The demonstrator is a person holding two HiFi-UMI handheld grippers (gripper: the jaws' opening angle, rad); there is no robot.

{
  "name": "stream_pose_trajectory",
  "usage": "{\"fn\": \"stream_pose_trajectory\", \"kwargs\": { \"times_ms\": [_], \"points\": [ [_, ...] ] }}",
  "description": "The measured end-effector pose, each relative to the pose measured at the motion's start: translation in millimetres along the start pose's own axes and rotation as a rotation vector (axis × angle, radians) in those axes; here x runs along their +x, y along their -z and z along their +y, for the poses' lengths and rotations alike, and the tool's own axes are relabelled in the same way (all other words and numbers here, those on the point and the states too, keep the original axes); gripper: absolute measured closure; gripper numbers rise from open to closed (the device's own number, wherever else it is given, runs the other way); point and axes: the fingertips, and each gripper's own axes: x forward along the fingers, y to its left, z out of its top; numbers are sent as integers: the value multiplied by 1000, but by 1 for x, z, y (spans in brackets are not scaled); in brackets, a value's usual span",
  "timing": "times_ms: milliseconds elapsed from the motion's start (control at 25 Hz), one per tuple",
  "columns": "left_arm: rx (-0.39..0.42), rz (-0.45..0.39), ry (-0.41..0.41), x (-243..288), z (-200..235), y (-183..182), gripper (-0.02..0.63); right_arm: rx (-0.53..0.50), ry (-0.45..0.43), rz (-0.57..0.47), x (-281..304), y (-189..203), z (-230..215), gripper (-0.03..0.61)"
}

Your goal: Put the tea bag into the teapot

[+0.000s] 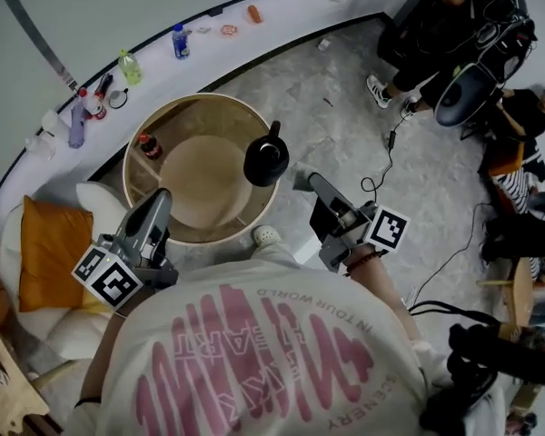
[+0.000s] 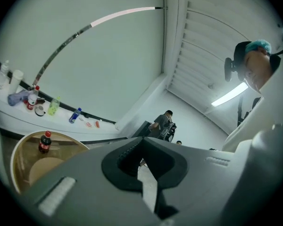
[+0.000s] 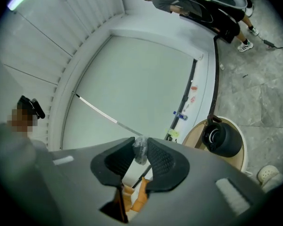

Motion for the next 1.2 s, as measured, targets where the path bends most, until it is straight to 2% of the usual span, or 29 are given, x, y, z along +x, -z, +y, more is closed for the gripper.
{"fn": "stream_pose_trajectory", "kwargs": {
  "times_ms": [80, 200, 320, 440, 560, 680, 840, 960, 1040, 1120, 1200],
  "points": [
    [-13, -12, -62, 4, 7, 0, 604, -9, 25, 57, 12, -11, -24, 492],
    [-1, -1, -104, 21, 7, 2, 604, -49, 68, 121, 27, -30, -64, 492],
    [16, 8, -155, 36, 9, 9, 604, -52, 65, 200, 50, -39, -100, 492],
    [35, -2, -232, 47, 15, 11, 604, -41, 74, 314, 71, -34, -136, 492],
    [71, -59, -329, 42, 24, 0, 604, -45, 165, 433, 79, -24, -182, 492],
    [96, -101, -454, 22, 32, -10, 604, -65, 200, 568, 92, -10, -212, 492],
    [71, -163, -588, 3, 34, -7, 604, -140, 210, 725, 108, 0, -236, 492],
    [11, -213, -658, -4, 32, 8, 604, -329, 191, 843, 120, 6, -242, 492],
    [-9, -233, -693, -5, 30, 16, 604, -534, 173, 955, 123, 14, -248, 492],
    [-17, -255, -721, -5, 27, 21, 604, -759, 139, 1111, 118, 27, -256, 492],
    [-21, -270, -741, -4, 22, 26, 604, -932, 102, 1245, 111, 38, -263, 492]
  ]
}}
